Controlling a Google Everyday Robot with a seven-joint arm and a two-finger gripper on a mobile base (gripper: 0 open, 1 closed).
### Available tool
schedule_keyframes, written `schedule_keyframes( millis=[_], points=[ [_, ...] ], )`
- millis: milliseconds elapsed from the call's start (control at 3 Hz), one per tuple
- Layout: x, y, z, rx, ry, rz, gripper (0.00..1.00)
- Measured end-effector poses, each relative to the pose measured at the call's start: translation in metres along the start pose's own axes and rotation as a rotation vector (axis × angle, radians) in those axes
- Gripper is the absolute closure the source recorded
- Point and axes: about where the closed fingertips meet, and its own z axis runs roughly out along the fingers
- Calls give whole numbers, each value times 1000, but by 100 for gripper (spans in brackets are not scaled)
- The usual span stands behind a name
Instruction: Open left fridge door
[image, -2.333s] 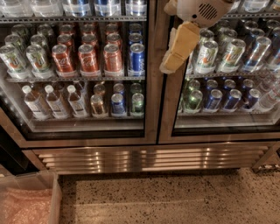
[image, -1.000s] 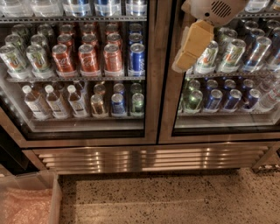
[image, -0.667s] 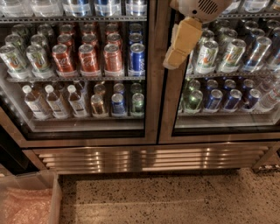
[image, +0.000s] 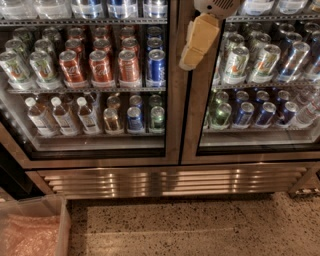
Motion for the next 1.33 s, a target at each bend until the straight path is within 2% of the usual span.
schedule_keyframes(
  millis=[667, 1000, 1333],
  points=[
    [-3, 0, 4, -3, -38, 7, 0],
    [-6, 0, 8, -1, -99, -5, 0],
    [-6, 0, 8, -1, -99, -5, 0]
  ],
)
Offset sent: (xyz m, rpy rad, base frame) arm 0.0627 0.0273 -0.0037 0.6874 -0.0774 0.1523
